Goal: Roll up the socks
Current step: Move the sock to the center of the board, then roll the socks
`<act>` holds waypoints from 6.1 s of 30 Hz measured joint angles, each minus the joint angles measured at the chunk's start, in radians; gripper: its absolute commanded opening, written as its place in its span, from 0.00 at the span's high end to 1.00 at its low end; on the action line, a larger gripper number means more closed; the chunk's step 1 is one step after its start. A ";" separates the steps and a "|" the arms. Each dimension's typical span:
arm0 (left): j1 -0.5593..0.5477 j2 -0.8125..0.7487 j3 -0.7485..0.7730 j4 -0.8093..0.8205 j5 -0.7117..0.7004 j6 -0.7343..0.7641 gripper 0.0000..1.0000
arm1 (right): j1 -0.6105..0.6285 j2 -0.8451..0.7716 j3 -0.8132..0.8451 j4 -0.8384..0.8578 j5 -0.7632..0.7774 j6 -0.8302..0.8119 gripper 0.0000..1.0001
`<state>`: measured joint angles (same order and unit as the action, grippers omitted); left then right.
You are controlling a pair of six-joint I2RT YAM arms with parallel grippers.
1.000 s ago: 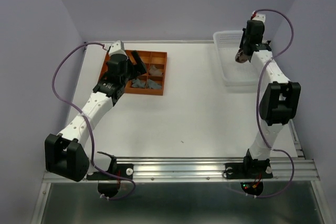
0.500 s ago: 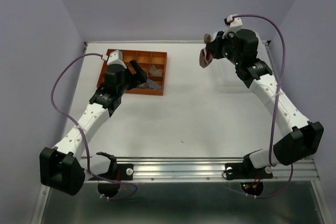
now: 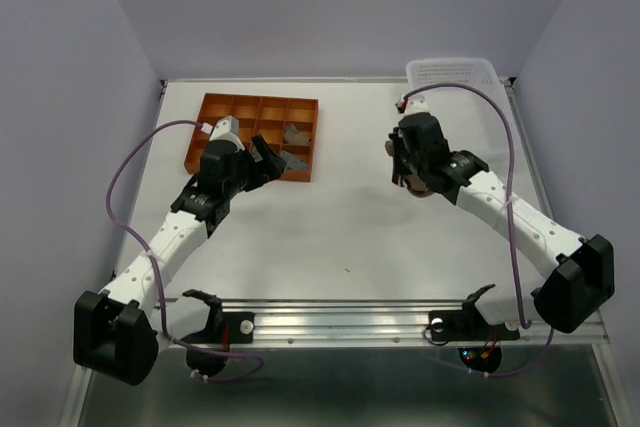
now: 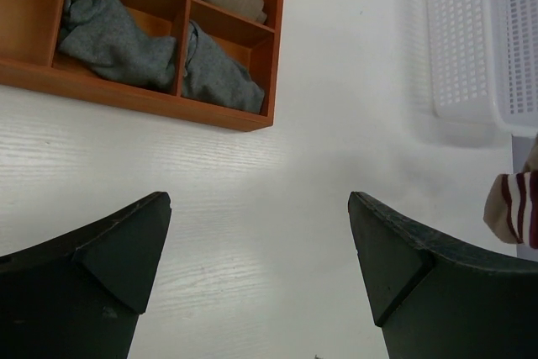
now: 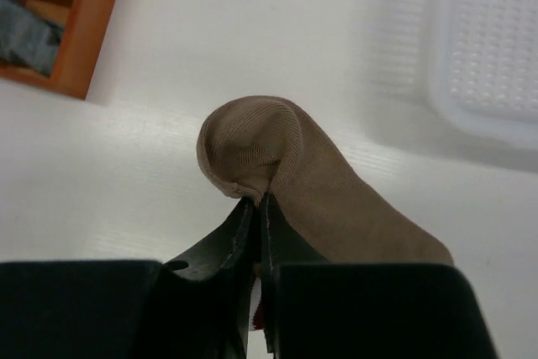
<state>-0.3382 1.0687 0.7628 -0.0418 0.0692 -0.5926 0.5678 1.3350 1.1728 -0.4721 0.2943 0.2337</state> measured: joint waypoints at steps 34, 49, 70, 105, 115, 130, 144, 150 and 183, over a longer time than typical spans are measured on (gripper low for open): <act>-0.195 0.121 -0.261 0.092 0.171 -0.198 0.04 | 0.199 0.573 0.057 0.251 -0.254 0.034 0.90; -0.362 0.422 -0.100 0.133 0.135 -0.221 0.34 | 0.199 0.247 -0.134 0.374 -0.117 0.165 0.99; -0.454 0.652 0.172 -0.027 0.002 -0.196 1.00 | 0.191 0.057 -0.309 0.444 0.069 0.322 0.97; -0.454 0.574 0.117 -0.108 -0.034 -0.168 0.87 | -0.017 0.266 -0.163 0.465 0.097 0.238 0.53; -0.454 0.418 0.093 -0.167 -0.032 -0.166 0.21 | -0.017 0.023 -0.394 0.320 -0.145 0.223 0.00; -0.438 0.379 0.093 -0.203 -0.095 -0.156 0.01 | -0.017 0.364 -0.239 0.384 -0.243 0.205 0.00; -0.257 0.165 -0.011 -0.241 -0.137 -0.151 0.01 | 0.059 0.322 -0.122 0.314 -0.275 -0.058 0.00; -0.142 0.117 -0.029 -0.252 -0.154 -0.139 0.01 | 0.295 0.187 -0.142 0.224 -0.269 -0.100 0.02; -0.118 0.108 -0.053 -0.222 -0.056 -0.119 0.01 | 0.416 0.420 -0.129 0.149 -0.195 -0.072 0.99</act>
<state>-0.4561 1.1767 0.7101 -0.2642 0.0132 -0.7120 0.9840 1.7546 1.0435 -0.3233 0.0994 0.1612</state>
